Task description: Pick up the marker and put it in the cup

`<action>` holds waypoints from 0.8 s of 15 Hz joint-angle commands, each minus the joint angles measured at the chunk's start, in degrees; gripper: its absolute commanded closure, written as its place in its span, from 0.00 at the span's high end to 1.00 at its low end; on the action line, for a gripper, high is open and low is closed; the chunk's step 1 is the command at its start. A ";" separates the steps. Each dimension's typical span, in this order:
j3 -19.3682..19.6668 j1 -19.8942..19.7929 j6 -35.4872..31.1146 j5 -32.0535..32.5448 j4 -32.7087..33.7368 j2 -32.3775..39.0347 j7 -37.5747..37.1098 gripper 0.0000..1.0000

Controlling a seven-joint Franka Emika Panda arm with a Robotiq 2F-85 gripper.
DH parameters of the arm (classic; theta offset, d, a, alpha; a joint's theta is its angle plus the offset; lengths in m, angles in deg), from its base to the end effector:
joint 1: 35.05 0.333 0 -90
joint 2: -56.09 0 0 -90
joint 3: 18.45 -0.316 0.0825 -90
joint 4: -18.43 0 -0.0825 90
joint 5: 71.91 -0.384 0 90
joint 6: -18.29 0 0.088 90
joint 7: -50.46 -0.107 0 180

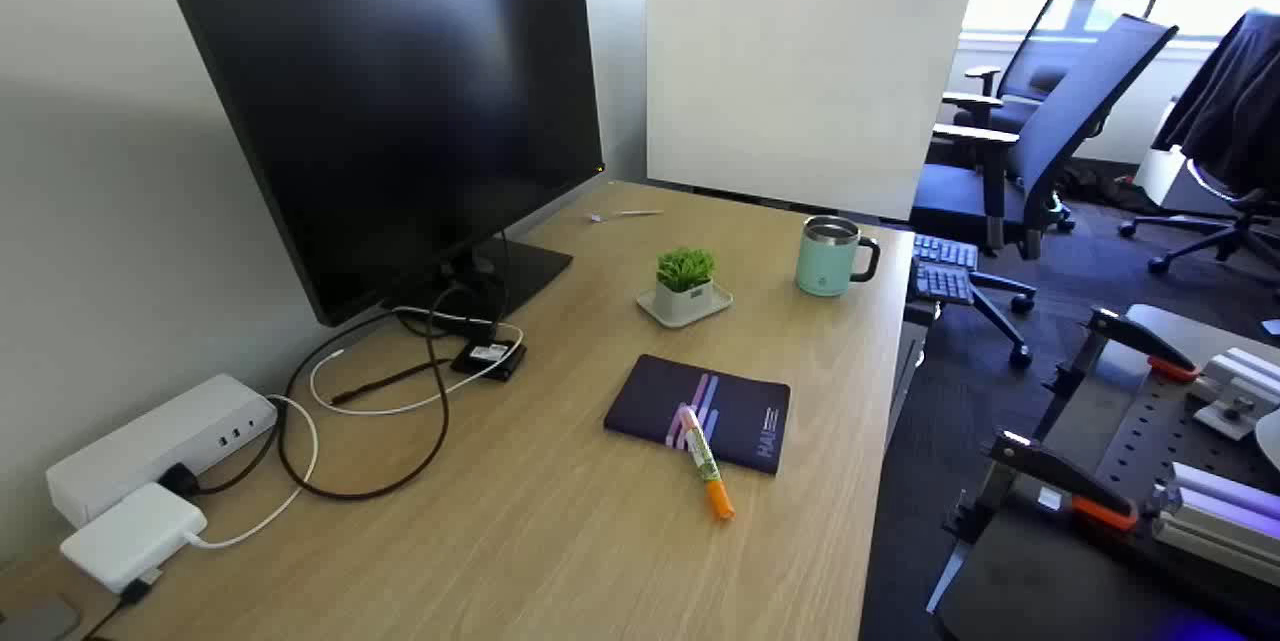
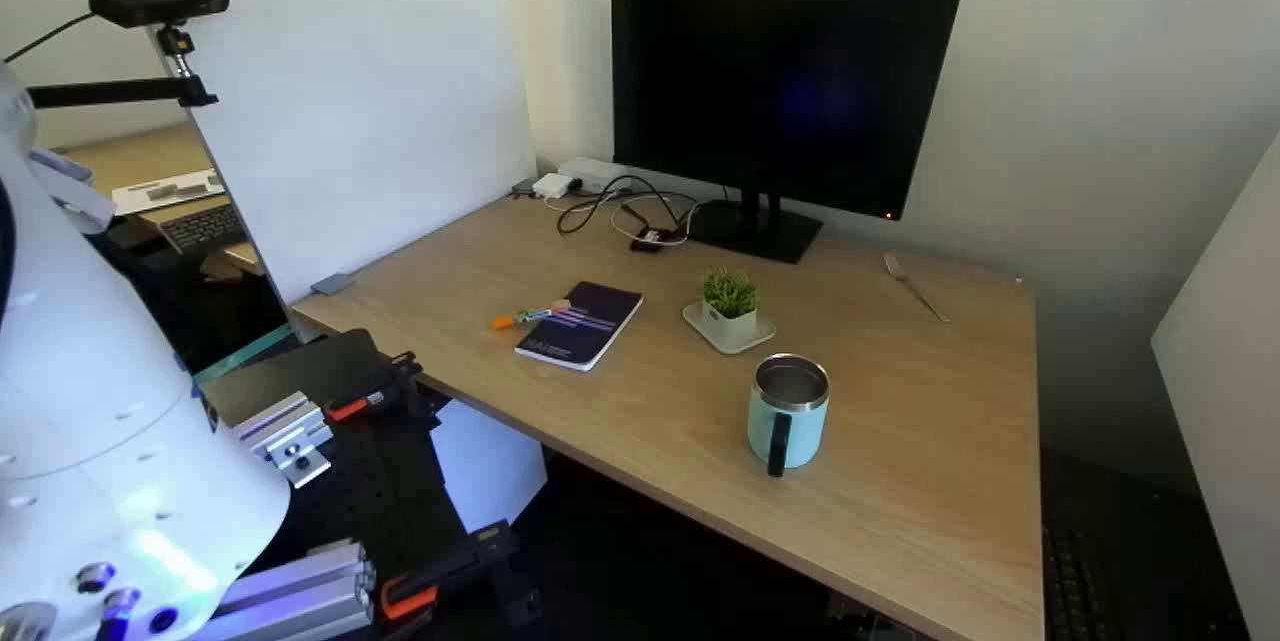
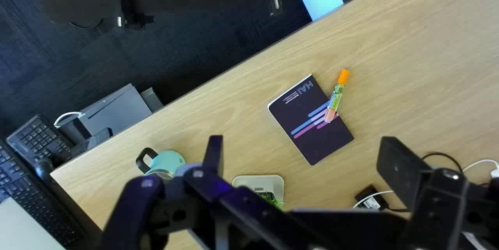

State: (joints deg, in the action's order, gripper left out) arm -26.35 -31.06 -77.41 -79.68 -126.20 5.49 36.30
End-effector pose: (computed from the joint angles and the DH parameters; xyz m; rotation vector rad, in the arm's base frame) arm 0.2800 0.0809 0.5452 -3.1044 0.1556 -0.0291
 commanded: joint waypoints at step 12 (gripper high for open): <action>-1.33 -0.43 -2.83 -1.08 -0.75 0.12 -0.34 1.00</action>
State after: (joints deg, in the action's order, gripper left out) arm -26.53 -31.06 -77.62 -79.68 -126.28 5.47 36.30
